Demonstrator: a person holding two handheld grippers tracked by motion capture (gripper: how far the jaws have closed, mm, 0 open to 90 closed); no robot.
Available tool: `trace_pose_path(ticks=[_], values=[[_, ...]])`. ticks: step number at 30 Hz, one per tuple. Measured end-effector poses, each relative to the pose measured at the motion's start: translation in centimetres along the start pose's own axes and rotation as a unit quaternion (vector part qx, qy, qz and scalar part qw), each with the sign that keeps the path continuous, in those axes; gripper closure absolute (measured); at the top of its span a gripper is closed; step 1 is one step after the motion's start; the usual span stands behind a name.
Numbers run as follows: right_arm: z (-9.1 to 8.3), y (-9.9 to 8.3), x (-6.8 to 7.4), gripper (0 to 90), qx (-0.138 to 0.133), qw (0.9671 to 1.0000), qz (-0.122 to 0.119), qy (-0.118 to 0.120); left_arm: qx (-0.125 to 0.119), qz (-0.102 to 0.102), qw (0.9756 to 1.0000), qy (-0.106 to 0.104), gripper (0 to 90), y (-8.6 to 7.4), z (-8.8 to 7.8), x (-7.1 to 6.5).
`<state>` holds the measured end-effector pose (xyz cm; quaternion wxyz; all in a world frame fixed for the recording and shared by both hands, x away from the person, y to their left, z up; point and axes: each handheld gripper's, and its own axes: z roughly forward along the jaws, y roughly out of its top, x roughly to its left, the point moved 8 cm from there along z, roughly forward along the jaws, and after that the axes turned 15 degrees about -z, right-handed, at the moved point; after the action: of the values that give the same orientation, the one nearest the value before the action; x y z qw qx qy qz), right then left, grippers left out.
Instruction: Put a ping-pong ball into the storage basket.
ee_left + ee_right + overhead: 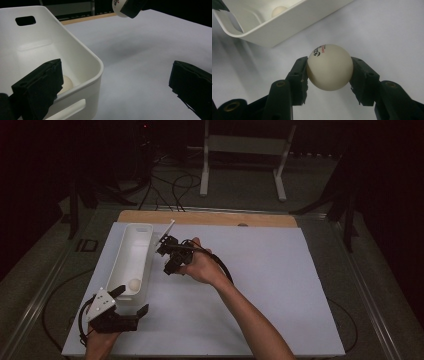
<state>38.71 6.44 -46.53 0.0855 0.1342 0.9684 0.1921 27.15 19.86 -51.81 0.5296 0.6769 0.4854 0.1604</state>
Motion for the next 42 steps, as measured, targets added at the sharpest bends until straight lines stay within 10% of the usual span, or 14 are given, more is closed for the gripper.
trace_pose_path(ticks=[42], values=[[-0.8,2.0,-0.6,50.6,-0.012,0.9999,0.005,-0.008,0.0,0.001,1.0,0.0,0.0,0.0,0.0,0.0]])
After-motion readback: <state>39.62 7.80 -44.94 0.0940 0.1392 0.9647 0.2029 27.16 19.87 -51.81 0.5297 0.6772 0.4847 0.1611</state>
